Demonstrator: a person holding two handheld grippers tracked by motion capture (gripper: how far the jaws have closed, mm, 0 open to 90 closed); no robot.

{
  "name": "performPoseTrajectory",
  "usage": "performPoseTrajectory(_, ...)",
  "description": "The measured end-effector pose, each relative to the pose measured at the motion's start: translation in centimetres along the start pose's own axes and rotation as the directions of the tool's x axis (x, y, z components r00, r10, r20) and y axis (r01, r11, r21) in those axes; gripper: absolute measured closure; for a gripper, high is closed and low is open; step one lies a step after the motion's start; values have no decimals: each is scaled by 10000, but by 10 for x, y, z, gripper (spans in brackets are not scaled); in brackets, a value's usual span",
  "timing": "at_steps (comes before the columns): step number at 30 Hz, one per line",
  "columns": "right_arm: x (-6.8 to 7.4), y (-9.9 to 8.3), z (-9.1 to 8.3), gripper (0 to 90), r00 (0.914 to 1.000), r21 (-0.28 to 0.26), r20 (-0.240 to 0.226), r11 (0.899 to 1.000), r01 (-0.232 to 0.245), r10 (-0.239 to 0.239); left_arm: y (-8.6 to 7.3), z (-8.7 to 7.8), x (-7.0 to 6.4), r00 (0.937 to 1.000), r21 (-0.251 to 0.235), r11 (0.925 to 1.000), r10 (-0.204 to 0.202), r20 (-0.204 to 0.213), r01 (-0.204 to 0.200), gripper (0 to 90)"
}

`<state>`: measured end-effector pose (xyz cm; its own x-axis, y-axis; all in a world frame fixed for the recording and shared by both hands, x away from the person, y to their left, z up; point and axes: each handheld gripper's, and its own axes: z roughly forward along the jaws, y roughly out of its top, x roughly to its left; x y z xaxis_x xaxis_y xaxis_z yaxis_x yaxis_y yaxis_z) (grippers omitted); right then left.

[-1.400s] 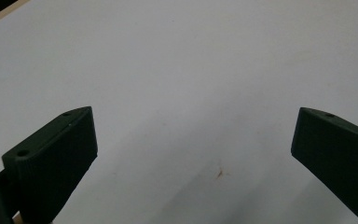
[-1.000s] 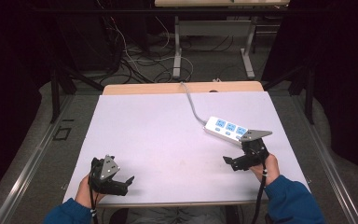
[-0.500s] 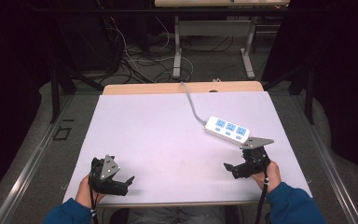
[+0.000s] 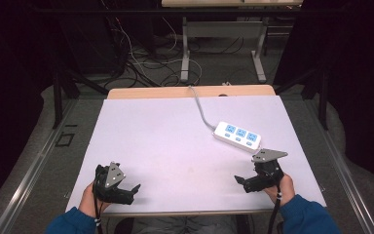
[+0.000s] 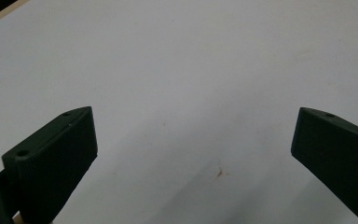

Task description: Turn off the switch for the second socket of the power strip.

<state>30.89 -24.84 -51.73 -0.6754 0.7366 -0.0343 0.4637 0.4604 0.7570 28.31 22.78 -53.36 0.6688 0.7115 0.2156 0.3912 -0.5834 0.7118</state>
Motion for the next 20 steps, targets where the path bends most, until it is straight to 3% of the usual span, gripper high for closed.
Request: performPoseTrajectory(20, 5, -7, -2, 2, 9999, 62, -147, 10000, -55, 56, 1, 2, 0, 10000, 34, 10000, 67, -13, -67, 2)
